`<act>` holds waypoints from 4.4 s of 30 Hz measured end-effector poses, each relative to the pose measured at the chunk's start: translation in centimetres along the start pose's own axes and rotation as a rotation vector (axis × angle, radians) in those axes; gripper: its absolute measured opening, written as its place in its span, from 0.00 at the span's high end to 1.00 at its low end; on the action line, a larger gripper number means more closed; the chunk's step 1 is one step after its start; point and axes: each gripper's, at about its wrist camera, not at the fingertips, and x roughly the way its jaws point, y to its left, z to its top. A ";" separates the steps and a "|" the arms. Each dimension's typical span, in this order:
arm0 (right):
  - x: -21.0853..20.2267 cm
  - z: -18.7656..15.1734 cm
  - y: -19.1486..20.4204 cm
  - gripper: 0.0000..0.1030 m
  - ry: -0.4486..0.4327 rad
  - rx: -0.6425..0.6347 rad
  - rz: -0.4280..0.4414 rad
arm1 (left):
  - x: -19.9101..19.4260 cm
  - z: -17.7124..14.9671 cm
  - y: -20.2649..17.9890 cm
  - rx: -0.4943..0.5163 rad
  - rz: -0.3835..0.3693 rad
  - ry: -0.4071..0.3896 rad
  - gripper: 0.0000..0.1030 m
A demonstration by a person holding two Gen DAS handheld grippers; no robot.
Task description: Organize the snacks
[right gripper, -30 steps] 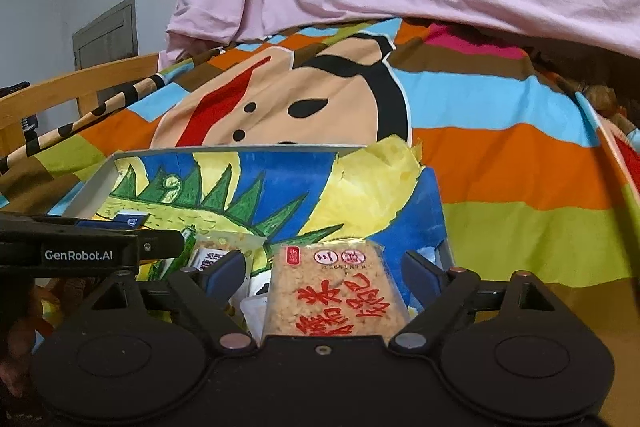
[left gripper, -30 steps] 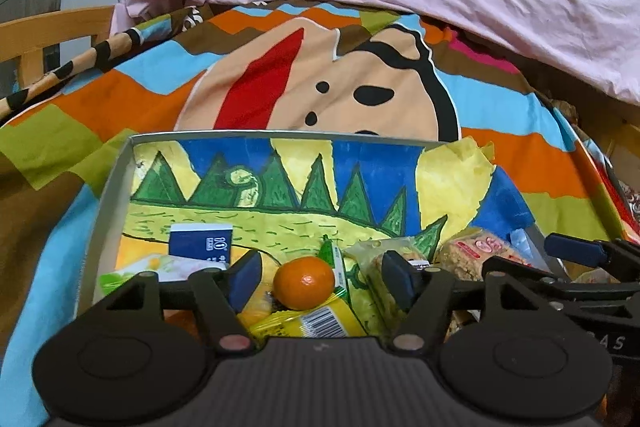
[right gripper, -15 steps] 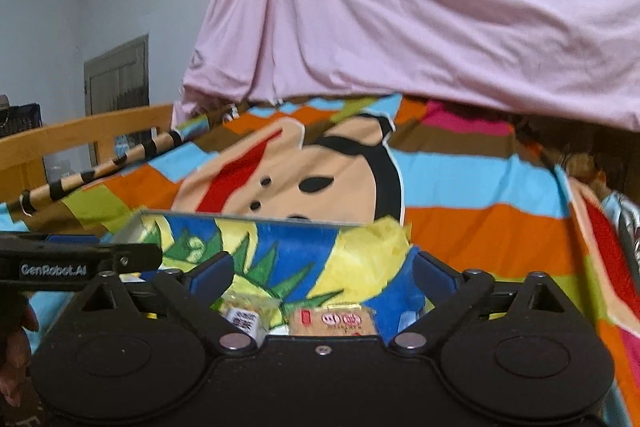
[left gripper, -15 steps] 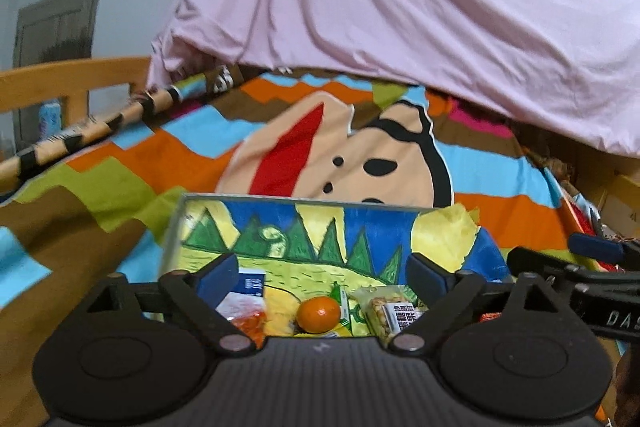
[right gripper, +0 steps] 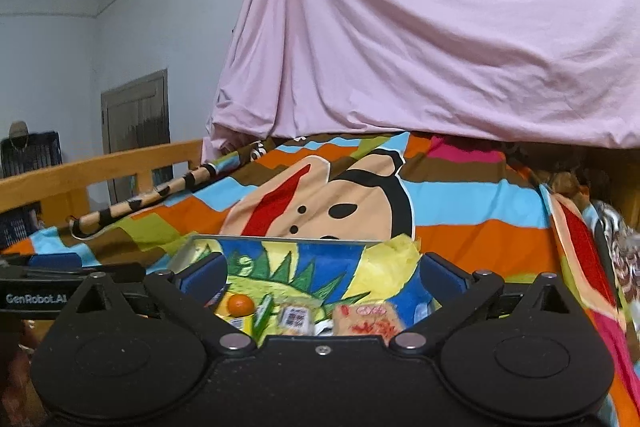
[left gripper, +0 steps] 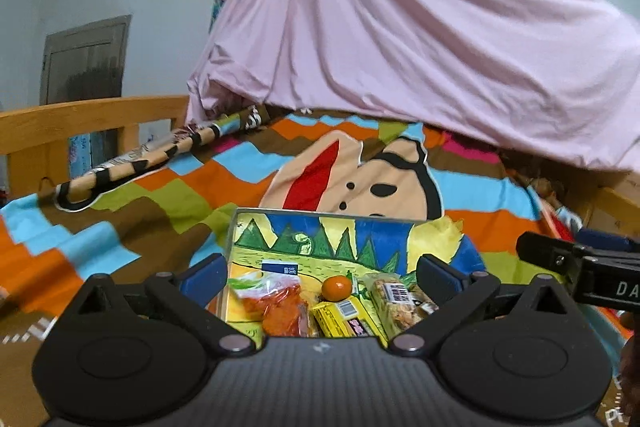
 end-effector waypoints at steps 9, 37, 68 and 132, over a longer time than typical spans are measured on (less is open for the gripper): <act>-5.5 -0.8 2.2 0.01 -0.023 -0.038 0.020 | -5.6 -1.0 0.5 -0.011 0.026 -0.017 0.00; -16.0 -3.9 5.3 0.01 0.016 -0.125 -0.042 | -15.5 -5.5 0.9 -0.024 0.046 0.026 0.00; -17.4 -9.1 4.0 0.01 0.184 -0.034 -0.016 | -17.0 -9.6 0.2 -0.047 0.133 0.180 0.00; -17.3 -9.6 3.9 0.01 0.203 -0.041 -0.016 | -17.5 -9.9 -0.2 -0.050 0.127 0.190 0.00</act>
